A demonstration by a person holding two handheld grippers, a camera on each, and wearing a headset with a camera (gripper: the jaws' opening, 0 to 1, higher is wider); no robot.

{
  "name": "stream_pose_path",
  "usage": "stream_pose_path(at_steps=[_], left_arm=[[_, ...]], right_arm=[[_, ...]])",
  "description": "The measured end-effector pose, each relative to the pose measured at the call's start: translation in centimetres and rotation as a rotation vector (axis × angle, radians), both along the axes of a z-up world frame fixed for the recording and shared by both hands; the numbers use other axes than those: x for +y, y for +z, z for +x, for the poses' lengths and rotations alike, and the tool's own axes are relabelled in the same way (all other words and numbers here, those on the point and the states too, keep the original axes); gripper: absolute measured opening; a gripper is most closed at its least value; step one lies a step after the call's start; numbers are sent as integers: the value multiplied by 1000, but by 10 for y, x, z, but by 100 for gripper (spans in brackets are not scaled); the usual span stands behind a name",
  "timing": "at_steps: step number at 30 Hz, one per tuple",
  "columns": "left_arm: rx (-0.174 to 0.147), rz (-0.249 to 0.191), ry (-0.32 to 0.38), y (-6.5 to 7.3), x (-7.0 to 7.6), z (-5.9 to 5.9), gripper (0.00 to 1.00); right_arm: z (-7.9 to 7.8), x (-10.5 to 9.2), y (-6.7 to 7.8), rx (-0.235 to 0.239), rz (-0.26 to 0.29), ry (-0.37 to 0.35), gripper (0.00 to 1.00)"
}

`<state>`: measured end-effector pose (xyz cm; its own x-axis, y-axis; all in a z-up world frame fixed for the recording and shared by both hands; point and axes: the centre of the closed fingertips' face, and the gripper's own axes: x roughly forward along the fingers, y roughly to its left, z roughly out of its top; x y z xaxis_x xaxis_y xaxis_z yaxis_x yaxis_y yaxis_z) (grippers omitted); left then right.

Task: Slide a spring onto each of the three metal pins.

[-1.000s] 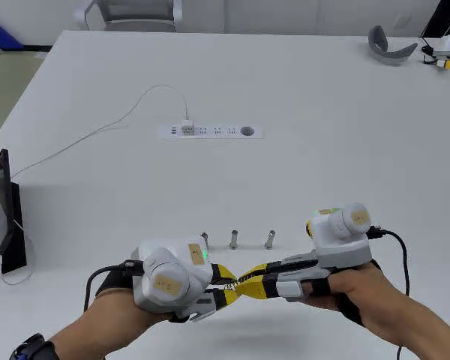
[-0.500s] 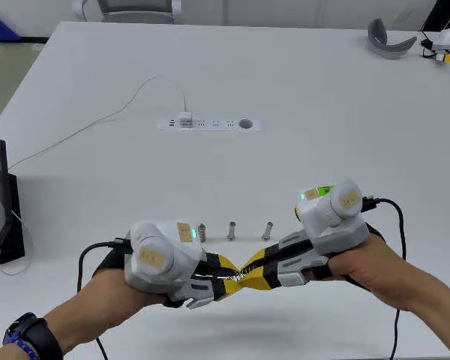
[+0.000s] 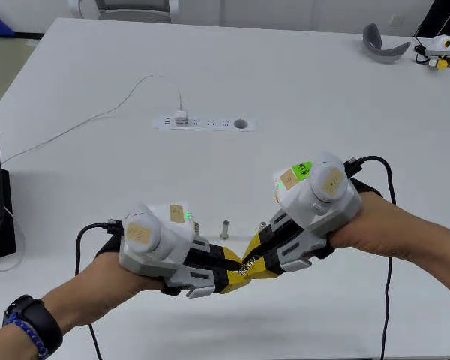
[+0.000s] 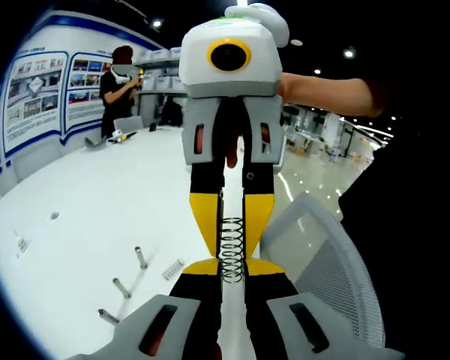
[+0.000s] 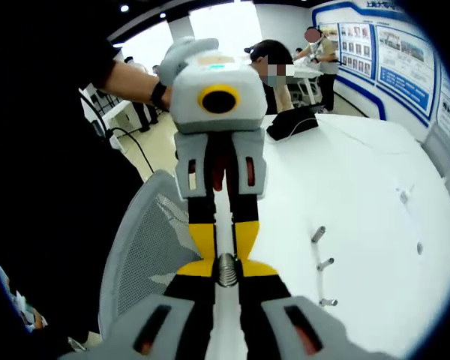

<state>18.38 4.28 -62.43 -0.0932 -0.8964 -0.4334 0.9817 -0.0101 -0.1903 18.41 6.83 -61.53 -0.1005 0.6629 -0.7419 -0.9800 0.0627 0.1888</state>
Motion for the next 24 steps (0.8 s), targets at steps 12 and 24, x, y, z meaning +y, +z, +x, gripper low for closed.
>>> stream_pose_path(at_steps=[12,24], left_arm=[[15,-15,11,-6,2,-6,11],[28,-8,64,-13,10,-1,12]], right_arm=[[-5,1,-8,39,-26,-17,12],[0,-7,-8,46,16,-102,12]])
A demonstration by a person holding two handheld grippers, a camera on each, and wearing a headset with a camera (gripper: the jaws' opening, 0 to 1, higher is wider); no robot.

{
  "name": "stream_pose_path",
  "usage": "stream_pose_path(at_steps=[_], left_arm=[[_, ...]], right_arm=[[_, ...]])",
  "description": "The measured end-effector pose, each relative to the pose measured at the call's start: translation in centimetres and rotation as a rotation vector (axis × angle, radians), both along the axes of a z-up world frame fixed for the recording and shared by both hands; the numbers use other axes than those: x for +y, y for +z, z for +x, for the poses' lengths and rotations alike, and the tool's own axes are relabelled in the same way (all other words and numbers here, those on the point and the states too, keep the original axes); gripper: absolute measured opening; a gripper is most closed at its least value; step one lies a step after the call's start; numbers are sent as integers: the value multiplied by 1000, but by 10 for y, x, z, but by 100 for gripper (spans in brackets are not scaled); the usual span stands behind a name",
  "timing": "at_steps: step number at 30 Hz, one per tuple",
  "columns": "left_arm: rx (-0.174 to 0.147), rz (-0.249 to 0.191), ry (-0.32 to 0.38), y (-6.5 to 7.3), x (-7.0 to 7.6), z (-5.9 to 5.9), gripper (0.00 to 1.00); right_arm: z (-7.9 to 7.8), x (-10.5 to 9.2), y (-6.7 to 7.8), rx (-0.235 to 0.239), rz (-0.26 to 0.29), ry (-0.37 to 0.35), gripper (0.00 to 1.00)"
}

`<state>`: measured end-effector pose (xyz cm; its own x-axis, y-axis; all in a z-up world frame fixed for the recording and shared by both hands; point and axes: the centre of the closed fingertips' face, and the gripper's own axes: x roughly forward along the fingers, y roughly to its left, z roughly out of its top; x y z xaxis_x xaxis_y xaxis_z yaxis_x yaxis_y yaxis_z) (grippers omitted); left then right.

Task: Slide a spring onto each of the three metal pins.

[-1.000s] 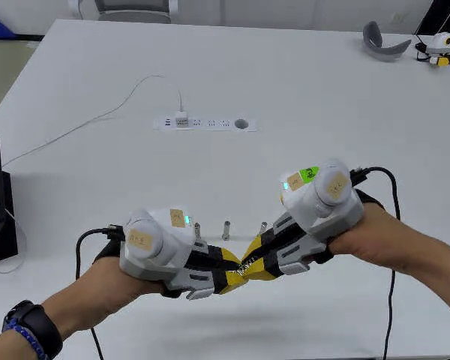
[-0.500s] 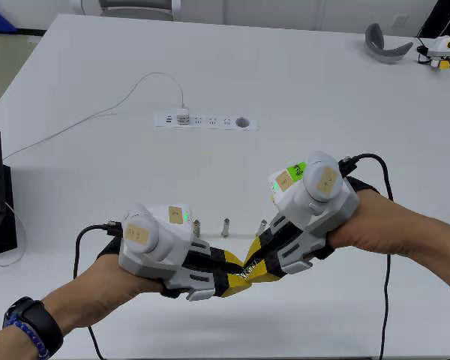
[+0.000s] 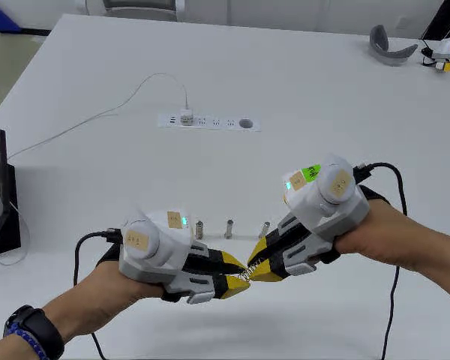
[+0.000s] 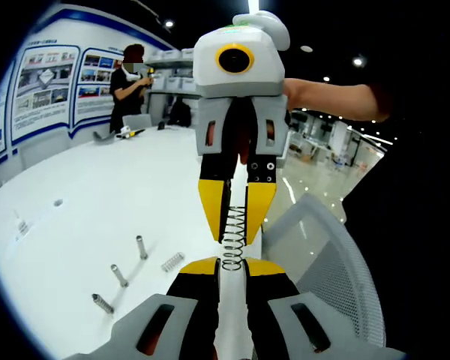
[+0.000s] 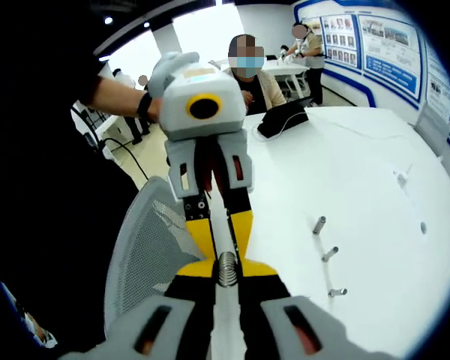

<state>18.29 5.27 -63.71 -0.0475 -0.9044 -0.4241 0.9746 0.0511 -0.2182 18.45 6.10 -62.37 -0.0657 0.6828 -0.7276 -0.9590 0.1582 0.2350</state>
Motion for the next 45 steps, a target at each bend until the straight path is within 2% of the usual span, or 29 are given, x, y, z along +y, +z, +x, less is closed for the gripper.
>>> stream_pose_path(at_steps=[6,10,14,24,33,36,45], left_arm=[[10,20,24,-8,8,0,15],[15,32,54,-13,14,3,17],[17,44,88,-18,18,8,20],[6,92,177,-33,31,21,32],[6,111,258,-41,49,34,39],[6,119,282,-43,55,37,40],[17,131,366,-48,72,50,48]], right_arm=[[-3,-12,-9,6,-18,-26,12],[0,-18,-12,15,-23,-73,12],[4,-26,-18,3,-45,-92,12],[23,-42,-32,-13,-99,-160,12],[39,-50,-42,-20,-139,-163,12],[44,-51,-45,-15,-134,-168,12],[64,-56,-61,-14,-166,-171,12]])
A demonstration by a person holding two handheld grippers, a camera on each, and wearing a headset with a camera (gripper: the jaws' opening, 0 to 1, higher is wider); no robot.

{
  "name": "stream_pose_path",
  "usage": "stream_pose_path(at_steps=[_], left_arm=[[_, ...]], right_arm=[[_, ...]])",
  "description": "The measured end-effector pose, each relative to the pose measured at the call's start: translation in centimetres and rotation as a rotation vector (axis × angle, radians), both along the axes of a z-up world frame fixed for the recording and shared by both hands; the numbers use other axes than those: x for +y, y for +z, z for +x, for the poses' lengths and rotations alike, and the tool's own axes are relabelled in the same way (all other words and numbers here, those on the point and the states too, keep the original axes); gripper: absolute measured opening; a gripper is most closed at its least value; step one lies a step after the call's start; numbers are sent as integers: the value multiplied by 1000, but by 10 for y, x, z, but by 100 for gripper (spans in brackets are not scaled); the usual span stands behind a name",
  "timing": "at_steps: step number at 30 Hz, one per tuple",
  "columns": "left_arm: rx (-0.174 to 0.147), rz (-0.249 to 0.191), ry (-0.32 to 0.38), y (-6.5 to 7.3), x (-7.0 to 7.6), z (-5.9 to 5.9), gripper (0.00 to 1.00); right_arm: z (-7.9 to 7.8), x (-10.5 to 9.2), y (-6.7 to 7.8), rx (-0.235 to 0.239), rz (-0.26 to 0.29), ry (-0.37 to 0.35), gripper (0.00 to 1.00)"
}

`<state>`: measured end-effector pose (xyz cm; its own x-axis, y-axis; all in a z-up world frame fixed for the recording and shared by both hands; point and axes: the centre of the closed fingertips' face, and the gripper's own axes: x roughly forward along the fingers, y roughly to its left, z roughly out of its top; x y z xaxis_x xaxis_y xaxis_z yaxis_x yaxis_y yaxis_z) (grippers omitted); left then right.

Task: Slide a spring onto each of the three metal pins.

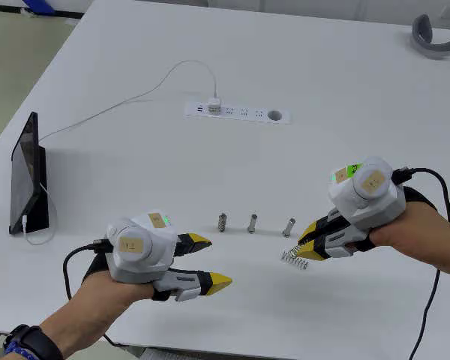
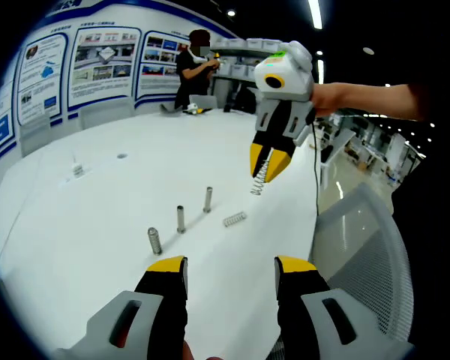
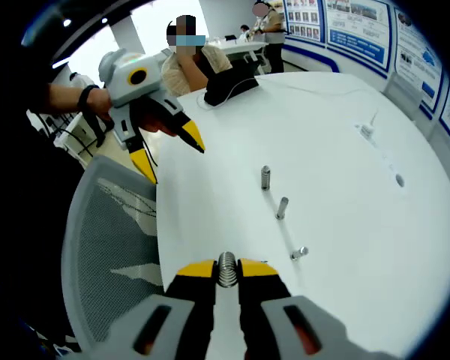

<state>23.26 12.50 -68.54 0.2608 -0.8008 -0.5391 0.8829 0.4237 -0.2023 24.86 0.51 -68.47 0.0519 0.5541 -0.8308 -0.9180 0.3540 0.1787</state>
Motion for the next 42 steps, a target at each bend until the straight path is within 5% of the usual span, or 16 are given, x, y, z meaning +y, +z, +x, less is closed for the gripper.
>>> stream_pose_path(at_steps=[23,42], left_arm=[[23,31,143,-14,33,19,64],[50,48,197,-23,47,18,69]], right_arm=[[53,10,-28,-11,-59,38,12],[74,28,-33,-12,-63,57,12]])
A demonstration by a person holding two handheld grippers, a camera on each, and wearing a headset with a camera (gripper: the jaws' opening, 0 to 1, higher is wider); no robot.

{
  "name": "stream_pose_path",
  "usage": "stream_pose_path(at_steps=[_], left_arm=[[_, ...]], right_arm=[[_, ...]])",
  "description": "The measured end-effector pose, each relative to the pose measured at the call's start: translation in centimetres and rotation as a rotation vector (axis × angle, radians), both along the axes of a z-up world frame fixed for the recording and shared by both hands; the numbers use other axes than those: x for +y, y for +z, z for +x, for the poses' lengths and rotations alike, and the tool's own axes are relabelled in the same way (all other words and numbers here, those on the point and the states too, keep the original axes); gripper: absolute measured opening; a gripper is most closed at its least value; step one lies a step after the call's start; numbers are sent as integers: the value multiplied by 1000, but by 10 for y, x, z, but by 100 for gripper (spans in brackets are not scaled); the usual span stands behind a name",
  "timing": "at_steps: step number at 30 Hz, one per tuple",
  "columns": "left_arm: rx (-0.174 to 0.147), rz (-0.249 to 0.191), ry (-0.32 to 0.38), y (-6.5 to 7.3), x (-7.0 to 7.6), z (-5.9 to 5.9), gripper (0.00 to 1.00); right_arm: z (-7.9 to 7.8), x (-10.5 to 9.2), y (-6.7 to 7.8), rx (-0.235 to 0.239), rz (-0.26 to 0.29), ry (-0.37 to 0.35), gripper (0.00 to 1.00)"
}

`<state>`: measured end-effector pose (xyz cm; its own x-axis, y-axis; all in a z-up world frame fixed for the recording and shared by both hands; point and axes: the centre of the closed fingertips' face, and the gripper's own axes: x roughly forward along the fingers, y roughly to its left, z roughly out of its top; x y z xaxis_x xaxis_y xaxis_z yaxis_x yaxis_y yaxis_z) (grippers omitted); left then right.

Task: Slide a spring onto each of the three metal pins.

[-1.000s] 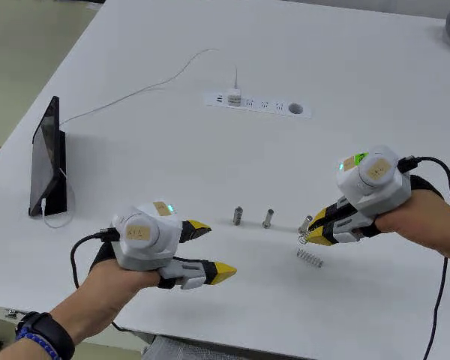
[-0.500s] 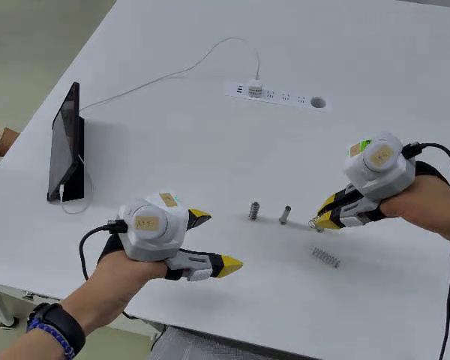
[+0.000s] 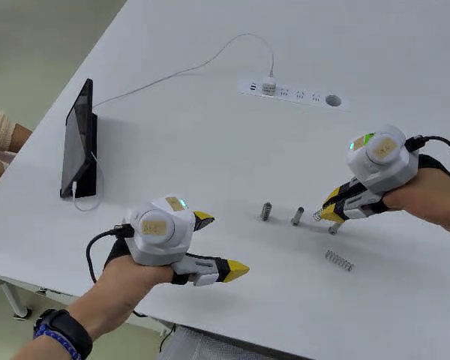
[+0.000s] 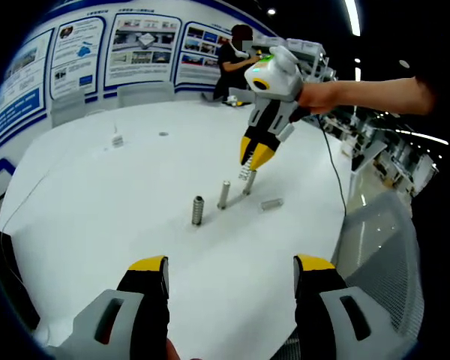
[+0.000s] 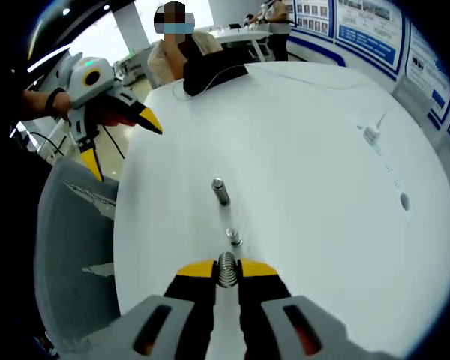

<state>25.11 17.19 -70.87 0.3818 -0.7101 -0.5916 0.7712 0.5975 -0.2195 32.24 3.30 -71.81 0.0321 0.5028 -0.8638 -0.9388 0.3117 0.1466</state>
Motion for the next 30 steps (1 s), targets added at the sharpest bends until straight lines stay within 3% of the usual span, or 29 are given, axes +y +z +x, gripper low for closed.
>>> stream_pose_path(at_steps=[14,30], left_arm=[[8,4,11,-1,5,2,69],[12,4,24,-2,11,3,68]], right_arm=[[14,15,-1,-13,8,28,12],[15,25,-15,-12,-20,76,12]])
